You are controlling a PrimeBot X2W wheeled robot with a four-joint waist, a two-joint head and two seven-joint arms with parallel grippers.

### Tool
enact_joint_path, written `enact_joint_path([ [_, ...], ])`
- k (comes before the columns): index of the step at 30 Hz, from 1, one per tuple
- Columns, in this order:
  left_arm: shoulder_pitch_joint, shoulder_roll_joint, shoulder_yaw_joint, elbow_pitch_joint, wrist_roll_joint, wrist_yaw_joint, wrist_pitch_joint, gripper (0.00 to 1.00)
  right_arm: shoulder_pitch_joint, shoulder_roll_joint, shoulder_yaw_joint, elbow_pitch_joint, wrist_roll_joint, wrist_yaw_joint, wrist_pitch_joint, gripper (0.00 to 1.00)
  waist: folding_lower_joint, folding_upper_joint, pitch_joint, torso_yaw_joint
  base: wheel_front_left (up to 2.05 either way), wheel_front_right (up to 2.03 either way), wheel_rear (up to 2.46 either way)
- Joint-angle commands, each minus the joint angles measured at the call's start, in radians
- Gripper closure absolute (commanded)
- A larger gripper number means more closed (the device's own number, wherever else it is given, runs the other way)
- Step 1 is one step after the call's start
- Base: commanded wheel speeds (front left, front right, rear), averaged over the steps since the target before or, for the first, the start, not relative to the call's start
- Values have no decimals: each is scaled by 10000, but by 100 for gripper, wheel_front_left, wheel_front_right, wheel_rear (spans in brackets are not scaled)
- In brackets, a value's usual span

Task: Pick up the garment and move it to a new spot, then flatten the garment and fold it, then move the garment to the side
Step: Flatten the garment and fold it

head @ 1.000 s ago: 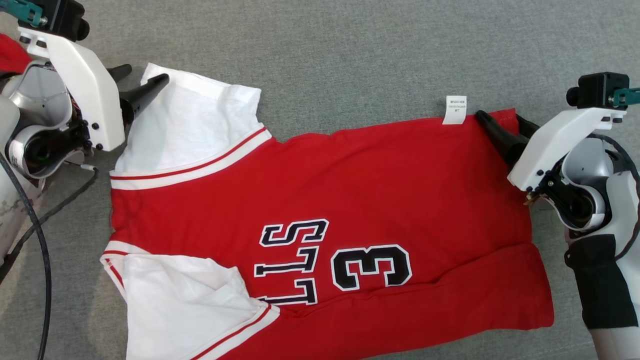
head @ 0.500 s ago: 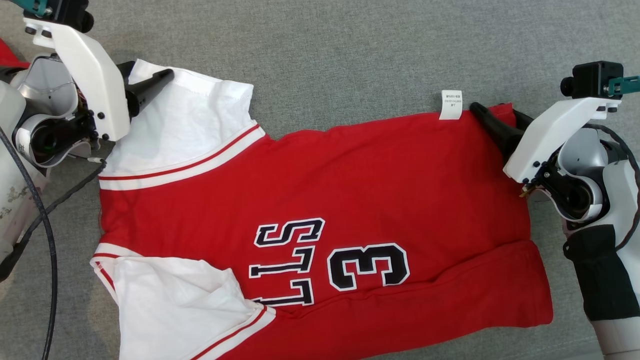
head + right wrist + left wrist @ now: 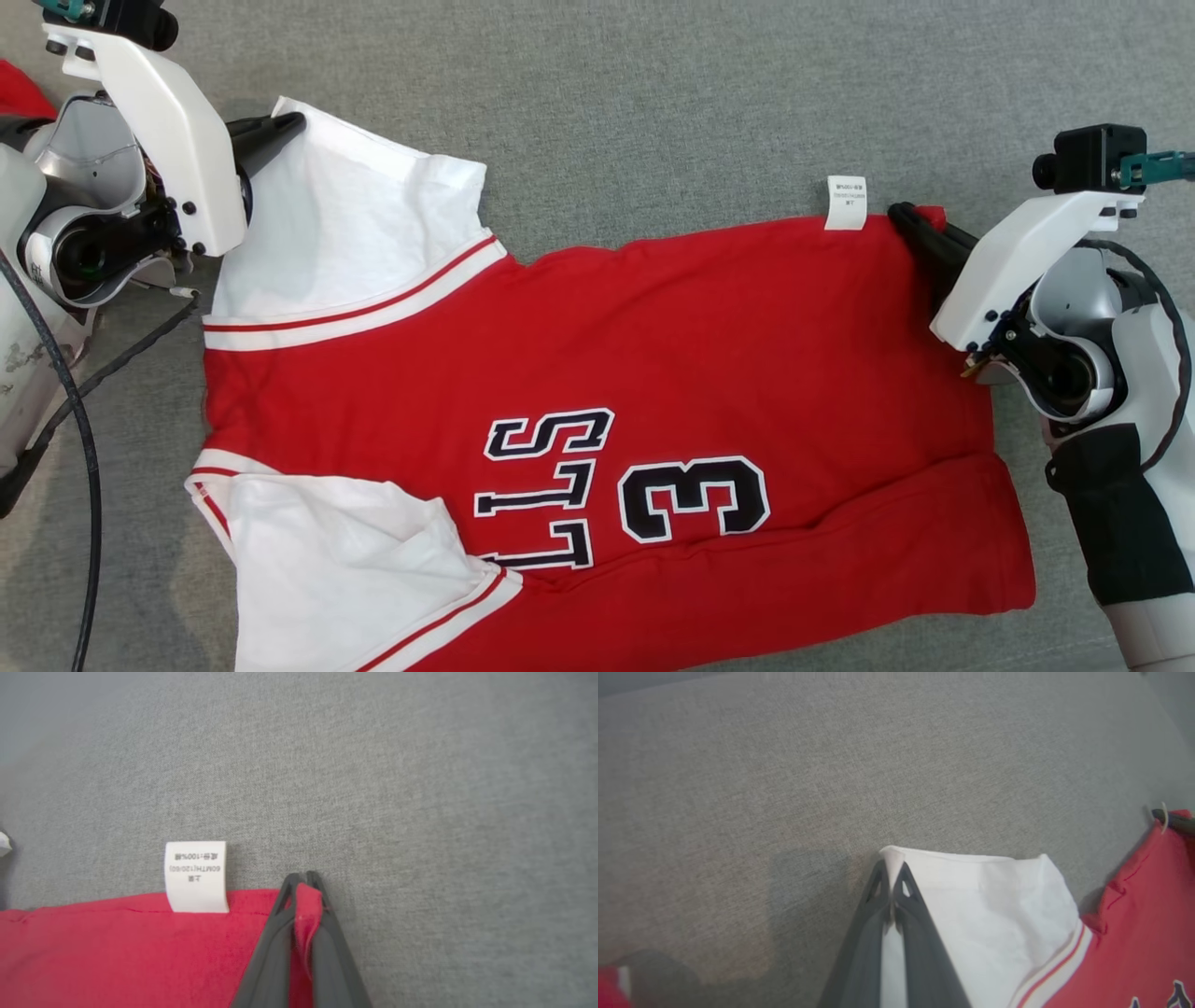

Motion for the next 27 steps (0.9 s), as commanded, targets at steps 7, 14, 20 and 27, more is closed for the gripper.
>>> enact_joint_path([
  [7, 241, 54, -39, -249, -664, -16, -173, 100, 383, -210, 200, 387, 167, 5, -166, 100, 0, 0, -618, 169, 0, 0, 0],
  [14, 583, 201, -235, -723, -1131, -16, -1, 100, 424, -571, 431, 545, 315, 5, -285, 100, 0, 0, -1319, 337, 0, 0, 0],
  [20, 1023, 478, -437, -1670, -1593, -18, 151, 100, 316, -887, 592, 562, 511, 5, -652, 100, 0, 0, -2012, 489, 0, 0, 0],
  [27, 1610, 953, -780, -2607, -2213, -16, 653, 100, 556, -1231, 1081, 783, 969, 5, -274, 100, 0, 0, -2635, 674, 0, 0, 0],
])
